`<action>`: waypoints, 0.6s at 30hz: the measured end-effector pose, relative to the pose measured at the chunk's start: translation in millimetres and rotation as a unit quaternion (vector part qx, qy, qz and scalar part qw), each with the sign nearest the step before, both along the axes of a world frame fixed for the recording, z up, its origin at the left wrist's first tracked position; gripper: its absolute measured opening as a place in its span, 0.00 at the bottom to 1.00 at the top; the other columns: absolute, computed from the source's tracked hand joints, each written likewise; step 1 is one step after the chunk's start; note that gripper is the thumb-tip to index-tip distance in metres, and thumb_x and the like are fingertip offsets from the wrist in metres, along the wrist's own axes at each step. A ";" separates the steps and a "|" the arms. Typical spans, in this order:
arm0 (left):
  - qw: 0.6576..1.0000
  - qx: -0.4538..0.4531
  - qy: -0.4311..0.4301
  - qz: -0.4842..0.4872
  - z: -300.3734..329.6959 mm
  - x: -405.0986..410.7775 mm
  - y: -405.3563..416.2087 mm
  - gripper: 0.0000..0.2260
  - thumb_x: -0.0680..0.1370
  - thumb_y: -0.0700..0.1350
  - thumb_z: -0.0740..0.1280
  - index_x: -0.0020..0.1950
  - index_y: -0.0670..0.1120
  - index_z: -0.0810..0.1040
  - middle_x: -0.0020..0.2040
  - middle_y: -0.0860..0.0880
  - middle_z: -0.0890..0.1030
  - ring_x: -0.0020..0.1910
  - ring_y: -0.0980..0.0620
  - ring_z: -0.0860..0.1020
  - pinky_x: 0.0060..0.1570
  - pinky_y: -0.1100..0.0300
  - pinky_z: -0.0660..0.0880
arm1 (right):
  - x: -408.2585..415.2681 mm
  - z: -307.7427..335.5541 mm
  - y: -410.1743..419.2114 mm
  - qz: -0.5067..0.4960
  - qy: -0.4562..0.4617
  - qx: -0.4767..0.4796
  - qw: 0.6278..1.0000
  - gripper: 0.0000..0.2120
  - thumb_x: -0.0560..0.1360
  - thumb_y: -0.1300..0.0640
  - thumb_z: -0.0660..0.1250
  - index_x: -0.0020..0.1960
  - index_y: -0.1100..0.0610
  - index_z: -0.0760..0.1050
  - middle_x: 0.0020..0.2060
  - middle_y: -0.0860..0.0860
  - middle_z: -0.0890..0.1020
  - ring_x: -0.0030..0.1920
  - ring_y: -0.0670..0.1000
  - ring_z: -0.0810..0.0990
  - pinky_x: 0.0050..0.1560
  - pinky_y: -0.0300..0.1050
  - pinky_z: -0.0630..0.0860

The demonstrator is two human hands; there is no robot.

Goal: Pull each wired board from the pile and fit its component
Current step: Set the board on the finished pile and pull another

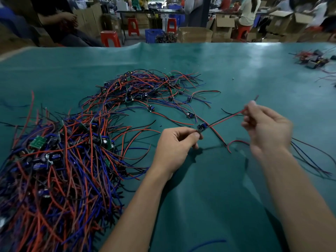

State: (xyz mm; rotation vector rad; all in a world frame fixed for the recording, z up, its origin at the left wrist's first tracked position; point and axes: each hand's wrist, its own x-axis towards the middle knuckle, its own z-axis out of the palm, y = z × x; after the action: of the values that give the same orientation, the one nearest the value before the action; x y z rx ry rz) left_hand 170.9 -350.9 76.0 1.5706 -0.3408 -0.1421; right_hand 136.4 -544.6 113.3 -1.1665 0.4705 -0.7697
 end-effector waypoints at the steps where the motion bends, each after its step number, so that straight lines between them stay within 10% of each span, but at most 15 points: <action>1: 1.000 -0.012 0.005 0.011 0.3 0.1 -0.1 0.09 0.79 0.39 0.70 0.41 0.46 0.86 0.29 0.53 0.80 0.28 0.60 0.72 0.32 0.69 0.68 | -0.6 0.9 -3.5 -0.020 -0.012 0.049 0.999 0.09 0.79 0.61 0.71 0.40 0.59 0.78 0.36 0.54 0.81 0.31 0.45 0.77 0.34 0.36 0.76; 9: 0.997 -0.070 -0.013 0.032 1.5 1.5 0.3 0.13 0.81 0.36 0.66 0.40 0.47 0.84 0.30 0.55 0.80 0.32 0.60 0.76 0.38 0.66 0.74 | 0.8 -12.6 63.9 0.284 0.119 -0.089 0.947 0.10 0.78 0.56 0.71 0.43 0.62 0.84 0.39 0.58 0.86 0.37 0.51 0.84 0.37 0.41 0.81; 13: 0.999 0.016 -0.044 -0.026 1.7 -0.2 1.8 0.13 0.81 0.46 0.69 0.36 0.54 0.84 0.28 0.55 0.78 0.27 0.59 0.70 0.32 0.60 0.67 | 2.3 -16.0 71.3 0.206 0.042 -0.185 0.960 0.07 0.76 0.61 0.73 0.40 0.63 0.83 0.35 0.56 0.83 0.36 0.49 0.78 0.40 0.44 0.77; 18: 0.993 0.102 -0.051 -0.040 1.4 -1.5 4.3 0.12 0.73 0.60 0.67 0.42 0.55 0.86 0.32 0.53 0.80 0.36 0.52 0.77 0.51 0.45 0.76 | 1.2 37.0 52.5 0.045 -0.024 -0.229 0.972 0.09 0.76 0.59 0.74 0.37 0.53 0.83 0.34 0.51 0.83 0.37 0.50 0.78 0.41 0.48 0.75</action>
State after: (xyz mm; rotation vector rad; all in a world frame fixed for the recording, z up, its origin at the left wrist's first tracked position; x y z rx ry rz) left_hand 169.4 -346.6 77.4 1.7700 -0.4832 -0.1629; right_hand 137.7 -492.1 150.3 -1.5812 0.1989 -0.8503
